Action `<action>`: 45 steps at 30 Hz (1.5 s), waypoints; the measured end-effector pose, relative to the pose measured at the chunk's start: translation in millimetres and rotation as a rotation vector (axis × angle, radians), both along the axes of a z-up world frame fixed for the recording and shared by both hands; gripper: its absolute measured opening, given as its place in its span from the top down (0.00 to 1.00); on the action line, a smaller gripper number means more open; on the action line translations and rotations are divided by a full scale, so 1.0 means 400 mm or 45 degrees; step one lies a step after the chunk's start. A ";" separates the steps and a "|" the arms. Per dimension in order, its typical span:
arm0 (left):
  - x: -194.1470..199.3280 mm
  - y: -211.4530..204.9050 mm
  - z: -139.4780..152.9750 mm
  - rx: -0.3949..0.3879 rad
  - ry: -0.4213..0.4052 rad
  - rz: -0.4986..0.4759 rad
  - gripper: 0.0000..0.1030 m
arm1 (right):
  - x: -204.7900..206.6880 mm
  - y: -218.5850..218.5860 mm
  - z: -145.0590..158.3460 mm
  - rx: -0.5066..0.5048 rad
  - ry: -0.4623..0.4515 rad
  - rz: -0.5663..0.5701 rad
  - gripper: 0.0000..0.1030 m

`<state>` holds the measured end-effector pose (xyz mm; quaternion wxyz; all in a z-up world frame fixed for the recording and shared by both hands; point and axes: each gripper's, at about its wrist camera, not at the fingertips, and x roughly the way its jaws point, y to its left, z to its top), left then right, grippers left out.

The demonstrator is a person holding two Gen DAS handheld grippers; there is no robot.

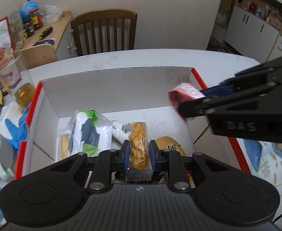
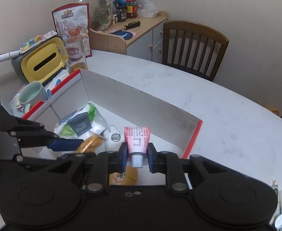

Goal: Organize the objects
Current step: 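Carry the orange packet and pink tube with both grippers over the red box, then open the right gripper to drop the pink tube while the left releases the orange packet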

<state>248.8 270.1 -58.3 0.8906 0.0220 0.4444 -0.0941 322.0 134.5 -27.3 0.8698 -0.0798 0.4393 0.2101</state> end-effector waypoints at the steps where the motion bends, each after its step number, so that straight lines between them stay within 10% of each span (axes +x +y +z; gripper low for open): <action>1: 0.006 -0.003 -0.005 0.007 0.006 -0.006 0.80 | 0.009 0.005 -0.007 -0.009 0.007 0.001 0.81; 39: 0.101 -0.009 -0.121 0.029 0.282 -0.032 0.79 | 0.063 0.045 -0.088 -0.107 0.076 0.052 0.69; 45: 0.101 -0.010 -0.114 0.044 0.262 -0.018 0.60 | 0.043 0.006 -0.054 -0.044 0.055 0.032 0.65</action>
